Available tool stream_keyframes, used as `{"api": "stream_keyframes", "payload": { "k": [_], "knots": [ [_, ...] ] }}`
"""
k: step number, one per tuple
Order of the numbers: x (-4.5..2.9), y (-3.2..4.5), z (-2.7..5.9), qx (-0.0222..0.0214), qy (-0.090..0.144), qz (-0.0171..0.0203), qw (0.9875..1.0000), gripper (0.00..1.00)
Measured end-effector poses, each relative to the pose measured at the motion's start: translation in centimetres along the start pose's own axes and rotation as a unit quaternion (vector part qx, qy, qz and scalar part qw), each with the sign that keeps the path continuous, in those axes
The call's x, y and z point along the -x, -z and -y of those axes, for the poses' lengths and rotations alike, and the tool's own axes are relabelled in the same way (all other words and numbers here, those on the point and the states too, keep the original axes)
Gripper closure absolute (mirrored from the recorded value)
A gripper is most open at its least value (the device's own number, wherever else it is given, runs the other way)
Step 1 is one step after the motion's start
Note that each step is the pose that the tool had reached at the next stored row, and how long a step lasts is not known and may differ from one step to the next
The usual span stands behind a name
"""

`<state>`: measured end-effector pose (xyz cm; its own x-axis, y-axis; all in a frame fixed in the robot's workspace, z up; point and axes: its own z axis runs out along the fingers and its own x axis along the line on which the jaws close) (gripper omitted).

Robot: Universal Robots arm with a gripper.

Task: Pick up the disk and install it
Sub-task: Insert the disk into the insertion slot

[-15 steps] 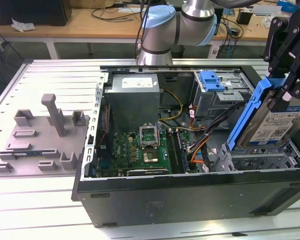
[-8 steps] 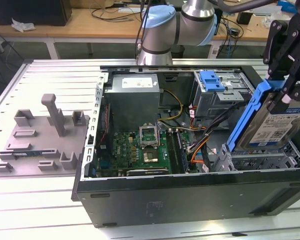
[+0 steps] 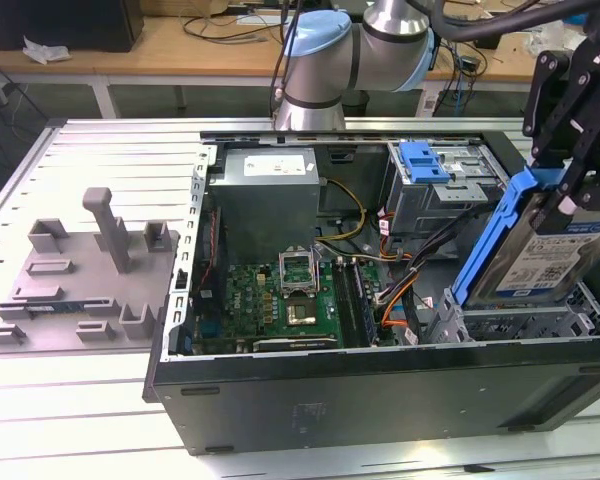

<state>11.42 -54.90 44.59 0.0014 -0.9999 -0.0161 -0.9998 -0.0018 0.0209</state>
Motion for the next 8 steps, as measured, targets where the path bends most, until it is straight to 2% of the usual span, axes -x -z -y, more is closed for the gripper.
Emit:
{"api": "stream_keyframes", "payload": {
  "k": [8],
  "knots": [
    [-0.01, -0.76, 0.02, 0.0000, 0.000, 0.0000, 1.0000, 0.64]
  ]
}}
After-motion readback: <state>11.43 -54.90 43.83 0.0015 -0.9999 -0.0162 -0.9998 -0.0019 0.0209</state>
